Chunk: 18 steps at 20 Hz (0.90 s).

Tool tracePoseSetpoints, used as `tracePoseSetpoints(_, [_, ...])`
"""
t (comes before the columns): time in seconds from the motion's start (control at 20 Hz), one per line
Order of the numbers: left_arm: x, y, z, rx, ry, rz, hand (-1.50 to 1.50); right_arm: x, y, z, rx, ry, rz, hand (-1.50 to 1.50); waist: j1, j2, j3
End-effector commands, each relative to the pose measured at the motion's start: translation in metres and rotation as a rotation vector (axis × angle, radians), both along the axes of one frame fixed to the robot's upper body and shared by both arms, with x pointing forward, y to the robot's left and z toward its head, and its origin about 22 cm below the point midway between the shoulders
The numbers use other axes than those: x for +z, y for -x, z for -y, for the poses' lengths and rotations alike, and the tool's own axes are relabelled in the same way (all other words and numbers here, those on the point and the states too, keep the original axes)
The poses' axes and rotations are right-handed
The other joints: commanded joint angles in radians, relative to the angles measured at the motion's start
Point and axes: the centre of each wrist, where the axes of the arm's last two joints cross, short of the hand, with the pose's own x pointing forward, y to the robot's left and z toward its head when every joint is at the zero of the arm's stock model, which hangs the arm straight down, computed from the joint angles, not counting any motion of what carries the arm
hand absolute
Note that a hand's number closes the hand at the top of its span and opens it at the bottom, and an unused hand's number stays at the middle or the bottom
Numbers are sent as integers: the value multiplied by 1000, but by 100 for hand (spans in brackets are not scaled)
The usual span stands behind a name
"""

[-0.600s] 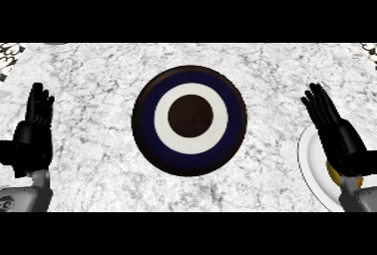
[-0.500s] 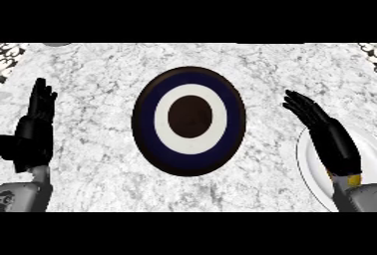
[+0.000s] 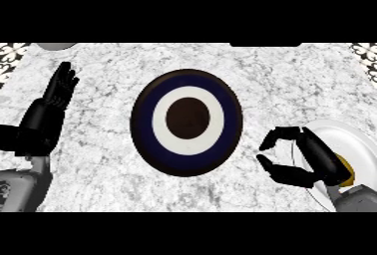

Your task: Pick the lemon from the plate and place it in the plate

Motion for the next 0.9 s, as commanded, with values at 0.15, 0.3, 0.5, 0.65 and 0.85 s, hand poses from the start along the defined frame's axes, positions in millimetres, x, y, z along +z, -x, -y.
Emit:
tracePoseSetpoints(0.15, [19, -7, 0, -62, 21, -27, 0, -56, 41, 10, -130, -308, 54, -150, -6, 8, 7])
tracePoseSetpoints(0.3, [15, -1, -9, -67, 13, -18, 0, -43, 46, 27, -96, -355, 134, -150, -3, 6, 5])
tracePoseSetpoints(0.5, [17, 5, 8, -60, 4, -17, 0, 5, 49, 40, -110, -252, 213, -150, -1, 4, 5])
tracePoseSetpoints(0.65, [30, -13, -11, -53, 10, -20, 0, 45, 53, 49, -151, -98, 192, -150, -13, 4, 3])
tracePoseSetpoints(0.85, [13, -1, -10, -50, 3, -36, 0, 72, 50, 88, -214, 247, 69, -150, -11, 2, 0])
